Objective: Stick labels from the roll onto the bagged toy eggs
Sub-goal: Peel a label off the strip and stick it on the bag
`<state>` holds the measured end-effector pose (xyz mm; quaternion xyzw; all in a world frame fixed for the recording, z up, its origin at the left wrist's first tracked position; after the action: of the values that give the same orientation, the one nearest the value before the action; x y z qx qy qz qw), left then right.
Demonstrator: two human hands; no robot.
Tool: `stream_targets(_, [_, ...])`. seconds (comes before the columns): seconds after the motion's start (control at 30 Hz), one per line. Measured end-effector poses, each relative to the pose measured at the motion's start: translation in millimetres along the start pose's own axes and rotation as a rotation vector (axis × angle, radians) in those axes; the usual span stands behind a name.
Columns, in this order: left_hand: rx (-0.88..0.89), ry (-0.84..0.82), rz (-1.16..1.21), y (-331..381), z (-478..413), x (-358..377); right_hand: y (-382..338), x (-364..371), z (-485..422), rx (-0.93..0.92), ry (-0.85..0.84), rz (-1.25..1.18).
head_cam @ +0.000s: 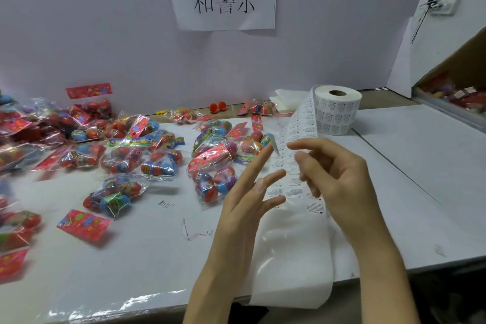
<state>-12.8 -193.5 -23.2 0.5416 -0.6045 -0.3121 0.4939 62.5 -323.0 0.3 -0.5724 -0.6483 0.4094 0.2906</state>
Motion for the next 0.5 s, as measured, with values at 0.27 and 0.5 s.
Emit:
stream_targets(0.27, [-0.006, 0.025, 0.039, -8, -2, -4, -2, 9, 2, 0.056, 0.028, -0.108])
stream_targets(0.5, [-0.001, 0.032, 0.044, -13, -3, -5, -3, 11, 2, 0.052, 0.040, -0.139])
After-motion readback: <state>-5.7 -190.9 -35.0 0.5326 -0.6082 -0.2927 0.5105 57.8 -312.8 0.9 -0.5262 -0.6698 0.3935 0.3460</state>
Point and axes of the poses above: each hand's wrist, its own z-axis away from the middle knuckle, its own x-axis out of the palm, y = z × x, the point moved 7 cm from there along -z, towards the middle knuckle, and after that the axes turned 3 degrees about y, right-handed, at the moved point
